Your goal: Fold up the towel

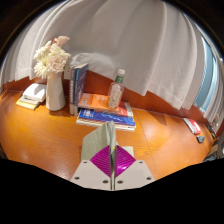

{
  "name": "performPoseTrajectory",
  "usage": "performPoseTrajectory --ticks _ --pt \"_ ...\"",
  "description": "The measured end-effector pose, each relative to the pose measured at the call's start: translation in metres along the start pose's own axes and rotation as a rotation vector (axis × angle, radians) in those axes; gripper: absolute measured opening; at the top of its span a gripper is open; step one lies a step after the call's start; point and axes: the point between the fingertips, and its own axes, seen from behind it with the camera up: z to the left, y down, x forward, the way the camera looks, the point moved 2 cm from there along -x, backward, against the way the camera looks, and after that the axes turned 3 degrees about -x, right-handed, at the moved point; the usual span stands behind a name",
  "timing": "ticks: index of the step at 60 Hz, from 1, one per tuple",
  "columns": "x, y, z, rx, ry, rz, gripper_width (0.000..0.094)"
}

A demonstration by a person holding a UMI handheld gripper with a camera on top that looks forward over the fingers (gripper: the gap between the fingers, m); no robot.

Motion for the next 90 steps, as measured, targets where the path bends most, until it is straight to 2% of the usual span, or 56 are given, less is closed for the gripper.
performPoseTrajectory --ticks 4,6,12,16,28,42,47,53,70,90 --pt "0.011 0.022 -0.023 0.007 -0.009 0.020 0.0085" --pt "0.017 0.036 -0.034 0.013 -0.008 0.044 0.0176" --pt "0.021 0.063 -0.057 0.027 -0.001 0.086 0.0565" --pt "0.013 0.068 -0.057 0.037 -0.026 0.070 0.0687" --pt "-0.052 0.035 -0.026 0.052 -0.061 -0.008 0.0690" --pt "-0.161 -0.030 0.067 0.117 -0.141 -0.139 0.0689" --pt "-0.196 -0.042 0.103 0.155 -0.183 -0.169 0.0691" --pt "-0.230 -0.043 0.137 0.195 -0.185 -0.215 0.0690" --pt "-0.295 -0.003 0.197 0.131 -0.153 -0.179 0.0690" --pt "-0.322 0.021 0.218 0.109 -0.143 -0.169 0.0692"
